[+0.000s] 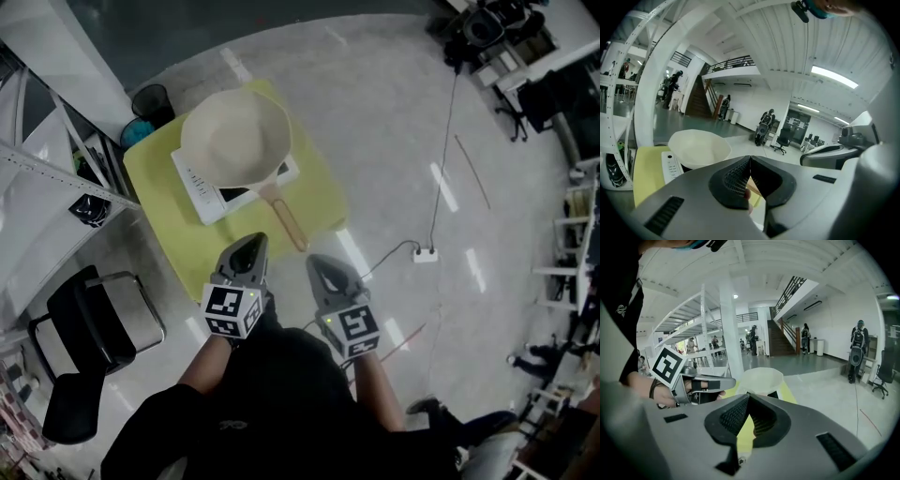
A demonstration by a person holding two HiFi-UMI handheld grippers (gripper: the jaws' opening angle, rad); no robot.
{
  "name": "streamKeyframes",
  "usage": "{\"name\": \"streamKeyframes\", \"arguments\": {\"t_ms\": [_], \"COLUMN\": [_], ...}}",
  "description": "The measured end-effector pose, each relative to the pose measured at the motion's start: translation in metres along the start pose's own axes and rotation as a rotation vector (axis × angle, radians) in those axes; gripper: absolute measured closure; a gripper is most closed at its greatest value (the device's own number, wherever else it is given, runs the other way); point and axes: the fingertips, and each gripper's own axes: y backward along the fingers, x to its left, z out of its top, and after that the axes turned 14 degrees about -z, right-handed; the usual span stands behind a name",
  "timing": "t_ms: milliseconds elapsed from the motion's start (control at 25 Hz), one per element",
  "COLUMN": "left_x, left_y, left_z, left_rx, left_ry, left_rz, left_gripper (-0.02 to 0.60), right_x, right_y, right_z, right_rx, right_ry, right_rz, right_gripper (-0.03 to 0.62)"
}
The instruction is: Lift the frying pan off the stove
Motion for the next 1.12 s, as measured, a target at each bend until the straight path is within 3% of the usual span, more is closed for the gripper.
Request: {"name": "streamKeyframes", "arguments": {"t_ms": [400,640,960,1120], "left_x": [0.031,0.031,0.021,0.017], "left_y": [-0.03,-0.038,-0.042,-0.036], "left_z": [-0.007,-0.013,-0.031,-0.045], "left_rx": [0.038,0.025,-0.036,-0.051], "left_ry": [0.075,0.136,0.333,0.393], "left_rz": [0.05,0.146,0.28,0.334], "left_gripper": [0.538,0.538,0.538,0.538], "right_x": [-0.024,-0.037,-0.058,-0.065], "right_y": [-0.035,-0.045,-0.055,-0.063], "right_z": [-0.008,-0.016,-0.028,-0.04], "right_rx": [0.077,0.101,0.112,0.115], "right_ry": [0.059,0.048,0.092,0.109], "right_rz": [0.056,0.196,0.355,0.402], "right_gripper": [0.579,0.579,0.579,0.579]}}
